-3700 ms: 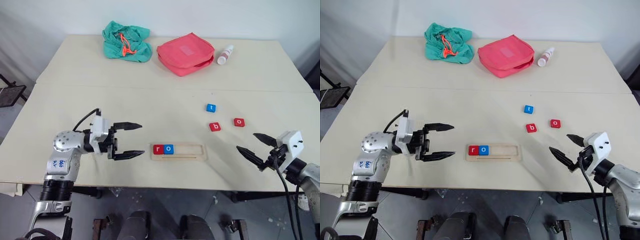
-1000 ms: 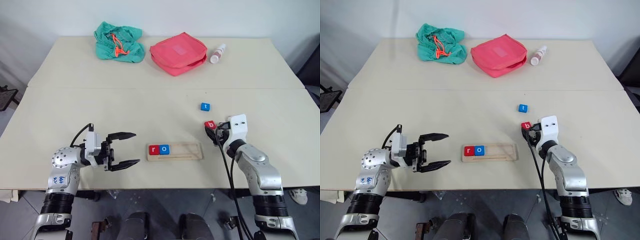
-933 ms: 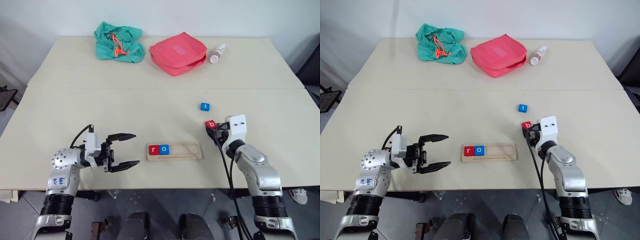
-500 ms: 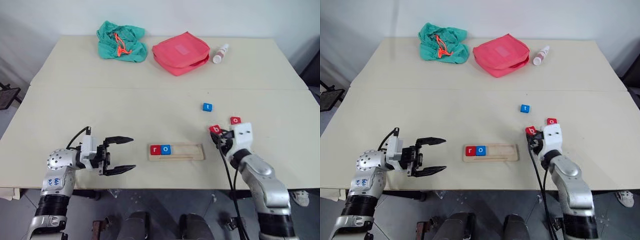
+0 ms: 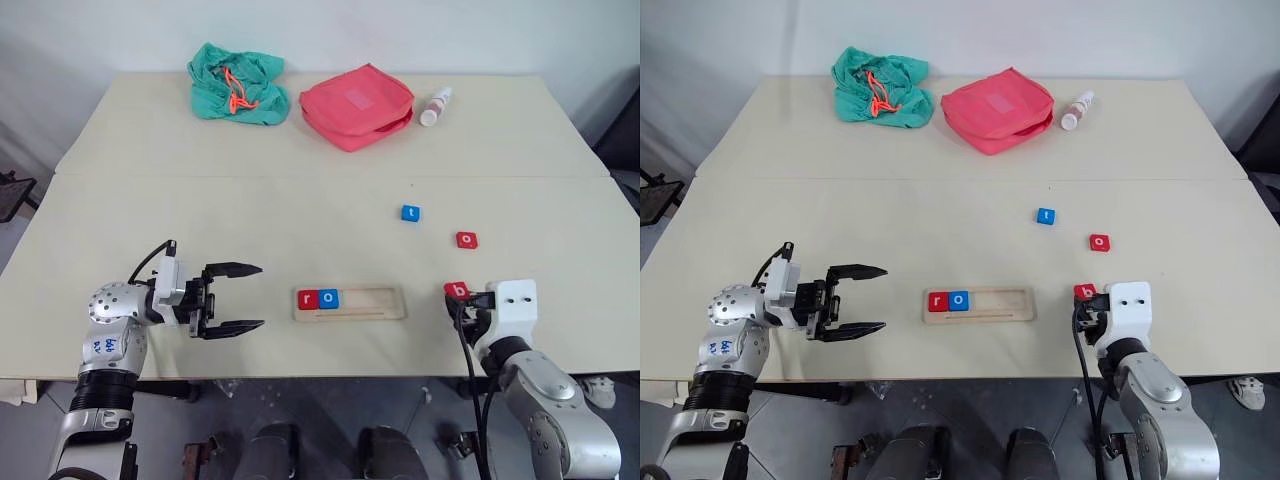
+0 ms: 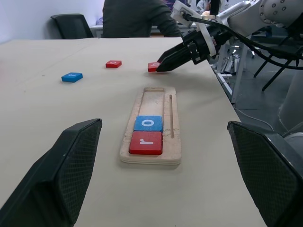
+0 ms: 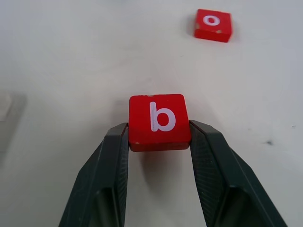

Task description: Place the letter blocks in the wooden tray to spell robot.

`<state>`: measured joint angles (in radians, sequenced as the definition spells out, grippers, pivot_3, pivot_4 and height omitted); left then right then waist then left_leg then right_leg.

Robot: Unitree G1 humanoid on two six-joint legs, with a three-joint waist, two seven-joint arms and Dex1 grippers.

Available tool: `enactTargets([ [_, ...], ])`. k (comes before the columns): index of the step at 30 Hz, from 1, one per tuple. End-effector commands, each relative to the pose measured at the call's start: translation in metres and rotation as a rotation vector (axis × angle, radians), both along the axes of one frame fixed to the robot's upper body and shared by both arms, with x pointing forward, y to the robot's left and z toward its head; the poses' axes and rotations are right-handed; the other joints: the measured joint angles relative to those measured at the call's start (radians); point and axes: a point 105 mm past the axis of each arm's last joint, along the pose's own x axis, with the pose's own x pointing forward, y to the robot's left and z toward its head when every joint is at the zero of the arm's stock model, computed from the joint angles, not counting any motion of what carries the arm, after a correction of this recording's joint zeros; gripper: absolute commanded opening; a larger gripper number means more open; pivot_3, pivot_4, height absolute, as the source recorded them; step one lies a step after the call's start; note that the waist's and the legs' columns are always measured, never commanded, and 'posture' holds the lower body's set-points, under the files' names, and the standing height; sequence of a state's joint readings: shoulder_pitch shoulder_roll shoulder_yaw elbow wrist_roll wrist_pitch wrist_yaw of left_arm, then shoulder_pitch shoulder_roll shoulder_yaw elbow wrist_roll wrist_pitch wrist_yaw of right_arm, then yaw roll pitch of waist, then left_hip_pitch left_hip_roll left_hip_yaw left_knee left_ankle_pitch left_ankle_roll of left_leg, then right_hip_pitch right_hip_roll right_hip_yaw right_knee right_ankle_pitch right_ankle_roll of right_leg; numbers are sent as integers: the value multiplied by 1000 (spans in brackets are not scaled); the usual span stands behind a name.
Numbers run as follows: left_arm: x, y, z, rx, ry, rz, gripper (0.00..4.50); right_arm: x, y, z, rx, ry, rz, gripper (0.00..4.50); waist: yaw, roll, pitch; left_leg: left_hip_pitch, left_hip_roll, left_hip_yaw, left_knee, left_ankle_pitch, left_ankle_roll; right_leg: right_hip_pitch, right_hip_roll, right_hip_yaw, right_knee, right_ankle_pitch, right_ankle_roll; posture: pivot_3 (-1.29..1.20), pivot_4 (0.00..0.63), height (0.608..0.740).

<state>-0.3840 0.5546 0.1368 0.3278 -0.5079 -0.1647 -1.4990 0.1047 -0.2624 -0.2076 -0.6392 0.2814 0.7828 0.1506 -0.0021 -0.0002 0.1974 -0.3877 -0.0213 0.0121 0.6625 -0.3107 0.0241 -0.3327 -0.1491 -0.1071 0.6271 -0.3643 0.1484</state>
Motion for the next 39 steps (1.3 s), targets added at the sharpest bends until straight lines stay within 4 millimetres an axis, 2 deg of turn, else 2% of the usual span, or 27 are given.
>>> enactTargets([
  [1,-1,1,7,-10,-27,-6,4500,-3,7,15,13,-58,25,1450,1,0,0,0,0,0,0,0,0,0,0,0,0,0,0,0,150,740],
  [3,-1,2,7,-10,-30,-2,4500,-2,10,13,24,-53,36,1450,1,0,0,0,0,0,0,0,0,0,0,0,0,0,0,0,150,740],
  [7,-4,2,7,-11,-30,6,4500,-2,12,15,31,-65,45,2863,0,0,0,0,0,0,0,0,0,0,0,0,0,0,0,0,150,740],
  [11,-7,3,7,-12,-25,9,4500,-4,13,28,30,-121,86,4323,0,0,0,0,0,0,0,0,0,0,0,0,0,0,0,0,150,740],
  [12,-8,4,7,-12,-24,9,4500,-6,15,29,29,-114,121,4419,0,0,0,0,0,0,0,0,0,-1,0,0,0,0,0,0,150,740],
  [17,-10,4,6,-14,-18,10,4500,-13,16,38,-63,-99,360,4419,4,0,0,0,0,0,0,0,0,0,0,0,0,0,0,0,150,740],
  [20,-9,5,6,-16,-21,18,4500,-17,2,38,-211,-27,589,4419,2,0,0,0,0,0,0,0,0,0,0,0,0,0,0,0,150,740],
  [25,-9,5,5,-21,-27,33,4500,-9,-25,36,-378,101,845,4419,2,0,0,0,0,2,1,0,1,4,0,-1,-5,0,0,0,150,740],
  [32,-16,5,2,-27,-28,29,4500,19,-44,36,-573,153,1034,4419,0,0,0,0,1,1,1,0,1,4,0,-3,-6,0,0,0,150,740],
  [34,-19,5,1,-20,-30,30,4500,33,-49,34,-655,172,1100,4419,-1,0,0,0,1,0,2,0,1,5,0,-4,-6,0,0,0,150,740],
  [39,-24,7,0,-23,-41,59,4500,58,-48,36,-740,197,1195,4419,-2,0,0,-1,1,0,3,0,1,5,-1,-4,-7,0,0,0,150,740],
])
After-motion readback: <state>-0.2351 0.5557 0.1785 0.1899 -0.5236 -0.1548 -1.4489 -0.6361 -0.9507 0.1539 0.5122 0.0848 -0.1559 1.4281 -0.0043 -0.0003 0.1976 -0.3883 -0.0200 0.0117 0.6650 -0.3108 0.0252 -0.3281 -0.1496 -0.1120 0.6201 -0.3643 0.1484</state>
